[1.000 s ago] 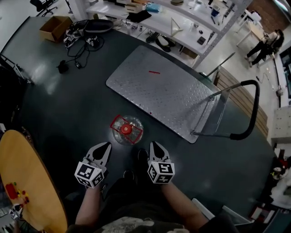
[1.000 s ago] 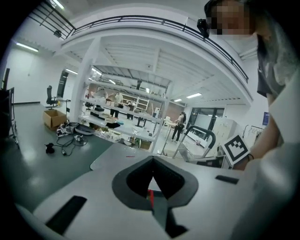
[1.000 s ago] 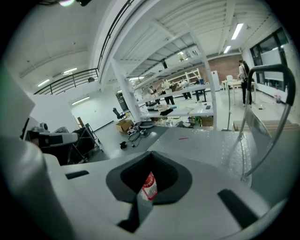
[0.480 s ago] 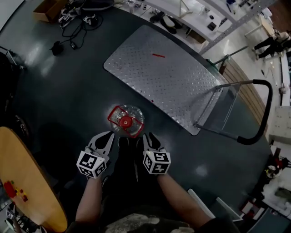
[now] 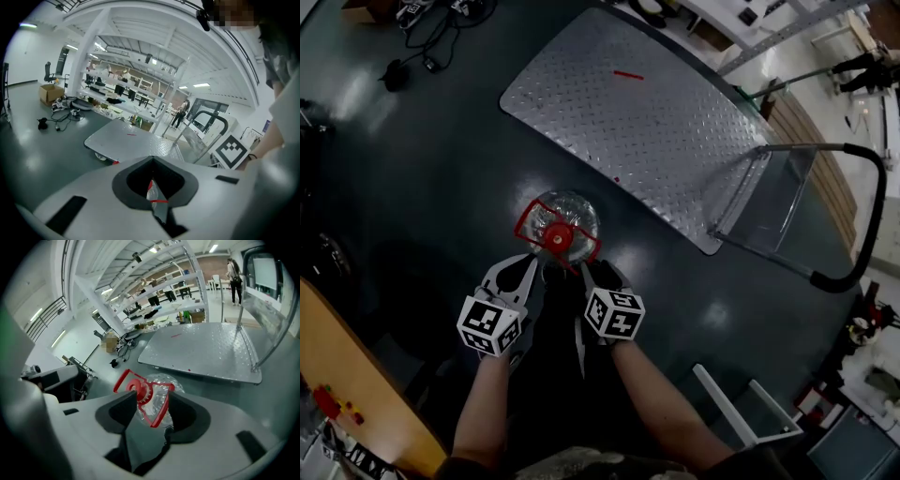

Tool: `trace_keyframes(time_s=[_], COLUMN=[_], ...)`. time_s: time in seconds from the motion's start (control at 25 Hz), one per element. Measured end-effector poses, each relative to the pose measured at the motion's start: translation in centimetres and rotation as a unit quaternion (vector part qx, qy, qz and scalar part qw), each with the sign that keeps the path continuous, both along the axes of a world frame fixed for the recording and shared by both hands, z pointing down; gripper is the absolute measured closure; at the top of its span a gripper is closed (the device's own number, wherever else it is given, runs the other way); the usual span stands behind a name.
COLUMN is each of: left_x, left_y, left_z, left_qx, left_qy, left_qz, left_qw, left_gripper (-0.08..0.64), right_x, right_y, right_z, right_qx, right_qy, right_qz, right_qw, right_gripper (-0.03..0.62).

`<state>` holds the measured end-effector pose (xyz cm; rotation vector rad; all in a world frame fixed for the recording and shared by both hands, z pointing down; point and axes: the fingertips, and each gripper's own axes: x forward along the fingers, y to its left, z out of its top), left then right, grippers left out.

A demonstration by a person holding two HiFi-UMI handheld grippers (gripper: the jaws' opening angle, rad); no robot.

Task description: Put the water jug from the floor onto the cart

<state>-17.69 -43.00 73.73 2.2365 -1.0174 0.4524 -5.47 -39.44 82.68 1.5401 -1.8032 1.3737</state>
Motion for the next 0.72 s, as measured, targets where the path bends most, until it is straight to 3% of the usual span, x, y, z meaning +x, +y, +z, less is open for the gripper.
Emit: trace_keyframes(time_s=[0.72], left_x=[-0.5], left_y=[-0.9], left_z=[4.5], left_qx=[-0.041], left_qy=[0.004], left_qz=[0.020], left_qw=[0.9990], left_gripper=[0.555], right_x=[1.0], right_y=[-0.3], right_z=[9.5], right_qx=[-0.129], right_qy=[0.021], right_qz=[0.068], right_qw=[0.989], right_gripper=[0.410])
